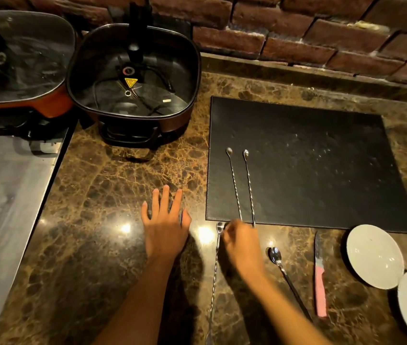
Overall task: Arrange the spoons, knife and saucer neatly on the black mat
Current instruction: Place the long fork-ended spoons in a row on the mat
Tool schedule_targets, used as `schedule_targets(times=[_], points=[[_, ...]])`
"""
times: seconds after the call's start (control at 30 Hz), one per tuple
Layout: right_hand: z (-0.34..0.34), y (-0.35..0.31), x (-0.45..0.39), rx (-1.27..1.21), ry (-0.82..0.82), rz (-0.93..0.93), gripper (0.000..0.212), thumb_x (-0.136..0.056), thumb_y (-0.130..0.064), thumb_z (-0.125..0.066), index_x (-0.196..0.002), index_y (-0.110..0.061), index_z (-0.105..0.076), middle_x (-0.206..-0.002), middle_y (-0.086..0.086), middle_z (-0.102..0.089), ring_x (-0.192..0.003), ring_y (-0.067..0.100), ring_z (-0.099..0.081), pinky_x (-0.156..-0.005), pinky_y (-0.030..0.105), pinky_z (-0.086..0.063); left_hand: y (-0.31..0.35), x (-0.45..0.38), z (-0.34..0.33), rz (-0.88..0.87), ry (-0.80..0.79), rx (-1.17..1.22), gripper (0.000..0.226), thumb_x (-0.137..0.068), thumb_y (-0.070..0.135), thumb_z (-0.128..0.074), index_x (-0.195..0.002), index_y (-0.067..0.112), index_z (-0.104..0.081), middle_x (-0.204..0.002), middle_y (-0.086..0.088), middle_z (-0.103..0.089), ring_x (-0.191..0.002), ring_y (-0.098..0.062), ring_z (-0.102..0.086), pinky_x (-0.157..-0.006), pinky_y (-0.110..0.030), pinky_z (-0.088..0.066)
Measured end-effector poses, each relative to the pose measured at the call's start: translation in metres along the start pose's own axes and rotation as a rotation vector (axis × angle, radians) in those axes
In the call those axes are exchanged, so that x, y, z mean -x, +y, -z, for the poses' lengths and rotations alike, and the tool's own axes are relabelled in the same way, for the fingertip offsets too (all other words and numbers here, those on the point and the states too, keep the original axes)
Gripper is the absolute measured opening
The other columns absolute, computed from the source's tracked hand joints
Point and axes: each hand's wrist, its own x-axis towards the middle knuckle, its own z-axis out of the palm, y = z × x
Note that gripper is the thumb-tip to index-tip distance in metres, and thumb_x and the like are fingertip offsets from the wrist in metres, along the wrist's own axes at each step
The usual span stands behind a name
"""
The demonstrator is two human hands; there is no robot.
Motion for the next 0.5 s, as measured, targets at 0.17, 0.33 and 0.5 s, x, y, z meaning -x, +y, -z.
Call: schedule_targets(times=[0.17,0.33,0.5], points=[[-0.029,0.012,0.065,0.102,-0.045,-0.039,0.004,-0.093,-0.009,-0.051,-0.094,-0.010,-0.056,-0.085,0.002,-0.055,-0.078,0.024,-0.056,-0.065,0.033,-0.044,0.005,0.015,0.000,-0.020,0.076,0.014,0.051,-0.103,0.039,-0.041,-0.152,0.025,-0.046,-0.161,-0.011,-0.042,-0.150,-0.031,-0.038,-0.118,-0.057,-0.032],[-0.025,0.006,0.064,0.087,-0.080,-0.046,0.011,-0.089,-0.001,-0.047,-0.088,-0.008,-0.055,-0.087,0.007,-0.061,-0.080,0.025,-0.060,-0.066,0.040,-0.052,0.004,0.010,-0.003,-0.005,0.042,0.020,0.053,-0.105,0.043,-0.029,-0.154,0.027,-0.040,-0.163,-0.010,-0.039,-0.152,-0.030,-0.034,-0.121,-0.056,-0.028],[-0.016,0.004,0.050,0.023,-0.017,0.001,0.009,-0.088,-0.008,-0.050,-0.081,-0.010,-0.056,-0.072,-0.002,-0.054,-0.068,0.017,-0.053,-0.059,0.036,-0.046,0.004,0.010,-0.007,0.006,0.012,0.031,0.057,-0.105,0.046,-0.017,-0.155,0.029,-0.036,-0.164,-0.009,-0.036,-0.153,-0.029,-0.033,-0.121,-0.057,-0.026]])
